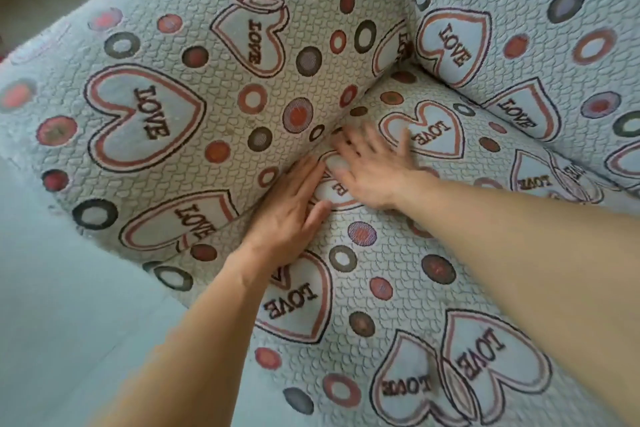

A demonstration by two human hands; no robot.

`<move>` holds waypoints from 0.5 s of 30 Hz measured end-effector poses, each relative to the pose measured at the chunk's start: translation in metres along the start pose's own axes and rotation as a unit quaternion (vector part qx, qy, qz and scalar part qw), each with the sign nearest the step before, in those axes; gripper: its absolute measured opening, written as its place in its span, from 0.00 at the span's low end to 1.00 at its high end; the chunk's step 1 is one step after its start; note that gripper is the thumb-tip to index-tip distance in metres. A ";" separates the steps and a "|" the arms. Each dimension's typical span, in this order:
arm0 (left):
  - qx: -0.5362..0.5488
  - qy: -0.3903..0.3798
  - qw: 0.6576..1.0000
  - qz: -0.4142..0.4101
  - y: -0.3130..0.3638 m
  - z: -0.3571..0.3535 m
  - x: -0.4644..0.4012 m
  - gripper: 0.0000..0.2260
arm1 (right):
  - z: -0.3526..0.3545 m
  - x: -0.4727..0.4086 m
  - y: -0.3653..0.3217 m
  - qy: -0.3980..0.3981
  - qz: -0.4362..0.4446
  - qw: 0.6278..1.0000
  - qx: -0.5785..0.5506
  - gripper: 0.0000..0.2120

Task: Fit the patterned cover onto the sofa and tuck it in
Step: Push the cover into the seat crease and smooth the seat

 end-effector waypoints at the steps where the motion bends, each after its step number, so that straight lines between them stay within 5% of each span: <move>1: -0.026 0.011 0.999 0.015 -0.004 0.002 0.022 0.28 | -0.007 0.010 -0.008 0.000 0.002 1.000 0.010 0.29; 6: -0.067 -0.002 0.992 0.106 -0.033 0.004 0.112 0.34 | -0.034 0.054 -0.041 -0.012 0.035 0.999 -0.012 0.40; 15: -0.036 -0.052 0.989 0.135 -0.058 -0.026 0.095 0.41 | -0.049 0.044 -0.045 -0.009 0.029 1.000 0.008 0.46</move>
Point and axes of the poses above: each hand's wrist, its own x-axis away from the middle knuckle, its own z-axis out of the back of the hand, y = z × x, the point moved 9 cm from there along -x, towards the middle knuckle, and after that the axes turned 15 degrees about z, right-handed, at the moved point
